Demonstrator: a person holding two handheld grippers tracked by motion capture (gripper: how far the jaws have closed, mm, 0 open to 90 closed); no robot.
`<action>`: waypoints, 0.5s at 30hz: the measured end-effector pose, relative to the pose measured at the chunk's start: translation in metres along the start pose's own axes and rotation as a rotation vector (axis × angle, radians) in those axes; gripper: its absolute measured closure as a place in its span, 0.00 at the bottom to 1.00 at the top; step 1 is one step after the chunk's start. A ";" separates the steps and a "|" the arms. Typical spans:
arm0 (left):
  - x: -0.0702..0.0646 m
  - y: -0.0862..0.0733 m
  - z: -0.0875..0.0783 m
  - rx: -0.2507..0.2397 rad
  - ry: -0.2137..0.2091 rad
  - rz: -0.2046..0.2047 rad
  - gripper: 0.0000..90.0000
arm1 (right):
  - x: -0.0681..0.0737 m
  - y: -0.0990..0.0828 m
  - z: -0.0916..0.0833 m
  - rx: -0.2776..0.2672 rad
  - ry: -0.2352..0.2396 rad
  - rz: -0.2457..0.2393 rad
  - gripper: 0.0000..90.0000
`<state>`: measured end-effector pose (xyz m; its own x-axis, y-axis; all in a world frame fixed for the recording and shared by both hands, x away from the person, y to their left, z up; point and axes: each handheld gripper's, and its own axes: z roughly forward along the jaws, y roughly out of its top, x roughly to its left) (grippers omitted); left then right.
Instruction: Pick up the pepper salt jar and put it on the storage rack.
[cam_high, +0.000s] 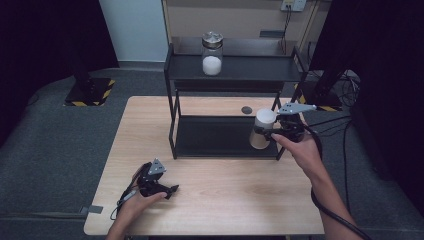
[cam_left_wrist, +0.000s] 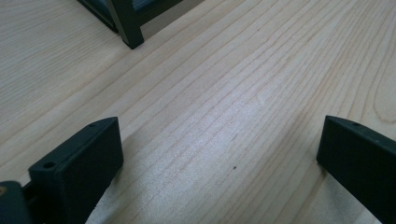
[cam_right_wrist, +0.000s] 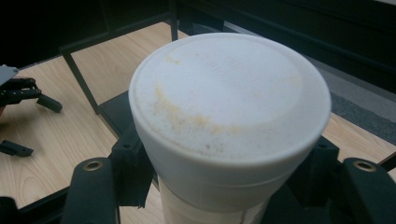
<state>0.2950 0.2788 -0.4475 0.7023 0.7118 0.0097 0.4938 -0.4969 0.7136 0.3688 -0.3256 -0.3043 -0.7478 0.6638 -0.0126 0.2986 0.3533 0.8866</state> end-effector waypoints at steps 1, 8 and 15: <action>0.000 0.000 0.000 0.000 0.000 0.000 0.00 | 0.000 0.001 0.000 0.000 0.001 -0.002 0.39; 0.000 0.000 0.000 0.000 0.000 0.000 0.00 | 0.000 0.012 -0.005 -0.005 0.008 -0.016 0.39; 0.000 0.000 0.000 0.000 0.000 0.000 0.00 | 0.001 0.022 -0.008 -0.004 0.012 -0.027 0.39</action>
<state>0.2950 0.2788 -0.4475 0.7023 0.7118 0.0098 0.4936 -0.4969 0.7137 0.3698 -0.3225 -0.2806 -0.7627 0.6460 -0.0310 0.2761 0.3686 0.8876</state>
